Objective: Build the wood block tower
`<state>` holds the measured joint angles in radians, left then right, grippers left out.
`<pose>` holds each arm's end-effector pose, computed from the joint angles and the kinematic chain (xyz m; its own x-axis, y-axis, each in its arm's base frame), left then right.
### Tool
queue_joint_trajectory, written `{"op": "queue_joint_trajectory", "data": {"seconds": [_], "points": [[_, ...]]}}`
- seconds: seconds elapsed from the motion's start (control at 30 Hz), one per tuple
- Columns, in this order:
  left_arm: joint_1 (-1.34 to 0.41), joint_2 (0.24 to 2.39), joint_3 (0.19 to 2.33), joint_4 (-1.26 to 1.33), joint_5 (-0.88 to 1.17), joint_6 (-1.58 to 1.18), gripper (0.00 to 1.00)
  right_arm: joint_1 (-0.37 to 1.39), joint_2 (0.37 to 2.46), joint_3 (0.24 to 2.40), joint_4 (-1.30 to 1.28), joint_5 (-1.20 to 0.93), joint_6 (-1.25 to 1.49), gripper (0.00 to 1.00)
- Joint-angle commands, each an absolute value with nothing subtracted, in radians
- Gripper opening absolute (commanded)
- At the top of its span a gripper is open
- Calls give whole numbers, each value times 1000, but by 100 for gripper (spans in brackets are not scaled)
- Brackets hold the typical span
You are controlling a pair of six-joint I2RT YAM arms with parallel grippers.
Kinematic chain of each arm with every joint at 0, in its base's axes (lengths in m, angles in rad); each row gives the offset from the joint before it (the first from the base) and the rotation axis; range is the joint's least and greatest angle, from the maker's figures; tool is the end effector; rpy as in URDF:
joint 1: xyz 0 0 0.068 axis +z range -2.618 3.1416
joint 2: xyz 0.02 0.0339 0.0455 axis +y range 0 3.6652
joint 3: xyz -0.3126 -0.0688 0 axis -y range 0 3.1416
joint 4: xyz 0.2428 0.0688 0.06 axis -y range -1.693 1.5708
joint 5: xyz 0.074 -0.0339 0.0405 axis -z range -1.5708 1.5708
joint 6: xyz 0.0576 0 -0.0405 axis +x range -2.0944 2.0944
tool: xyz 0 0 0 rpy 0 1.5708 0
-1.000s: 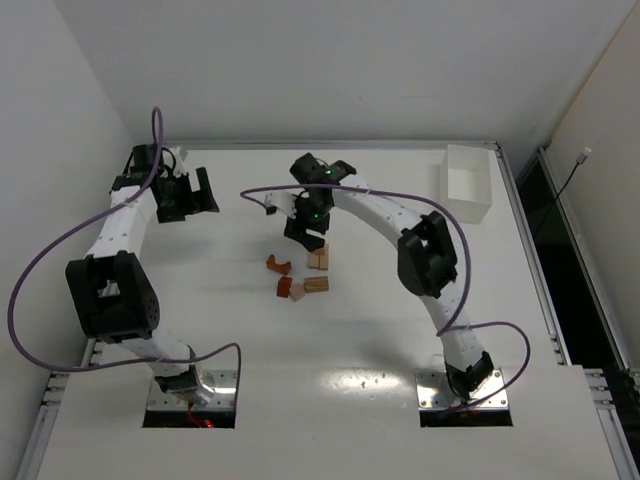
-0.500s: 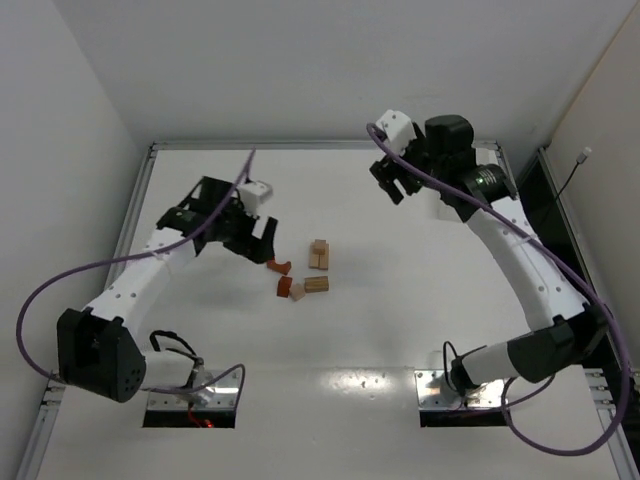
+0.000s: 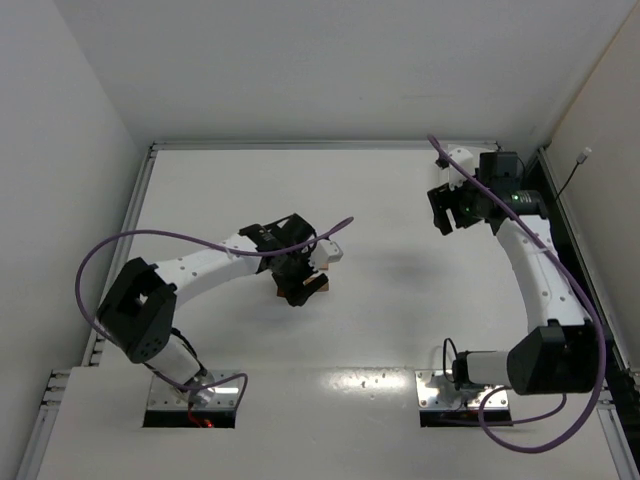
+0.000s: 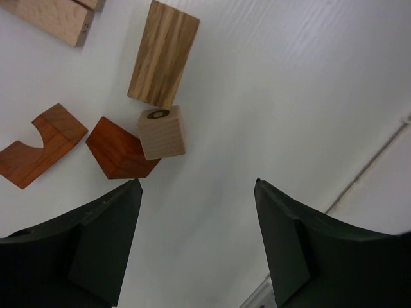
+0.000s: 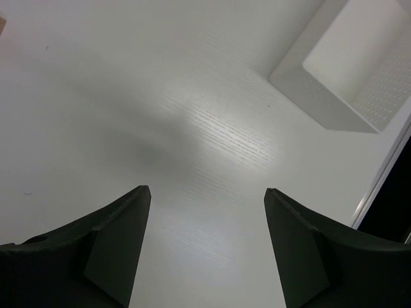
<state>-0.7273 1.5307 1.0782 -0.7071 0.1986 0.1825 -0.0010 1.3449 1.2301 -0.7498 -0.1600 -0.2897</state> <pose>0.2197 -0.2107 0.2541 -0.5444 0.7227 -0.4259 0.8232 0.5580 -0.1053 0.2830 0.0089 0.3504 -0.6999 -0.2813 -0.6565 -0.3155 0.9464 -0.0692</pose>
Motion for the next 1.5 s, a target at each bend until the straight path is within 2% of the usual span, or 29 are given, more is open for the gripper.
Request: {"op": "queue_joint_trajectory", "data": {"seconds": [0.0,0.3,0.67,0.83,1.27,1.4,1.47], "points": [[-735,1572,1074,-654,100,202,68,-23,1284,1207,-746,-221,-272,69],[-735,1695,1121,-603,98,192,62,-54,1275,1198,-746,-255,-272,69],[-735,1732,1144,-574,98,183,53,-63,1284,1198,-756,-293,-272,69],[-735,1741,1144,-574,98,183,43,-63,1293,1207,-756,-284,-272,69],[-726,1750,1108,-574,98,173,40,-63,1302,1216,-756,-284,-272,69],[-716,1750,1088,-574,98,173,45,-63,1312,1226,-756,-284,-272,69],[-716,1750,1077,-574,98,173,38,-63,1312,1226,-756,-284,-272,69]]}}
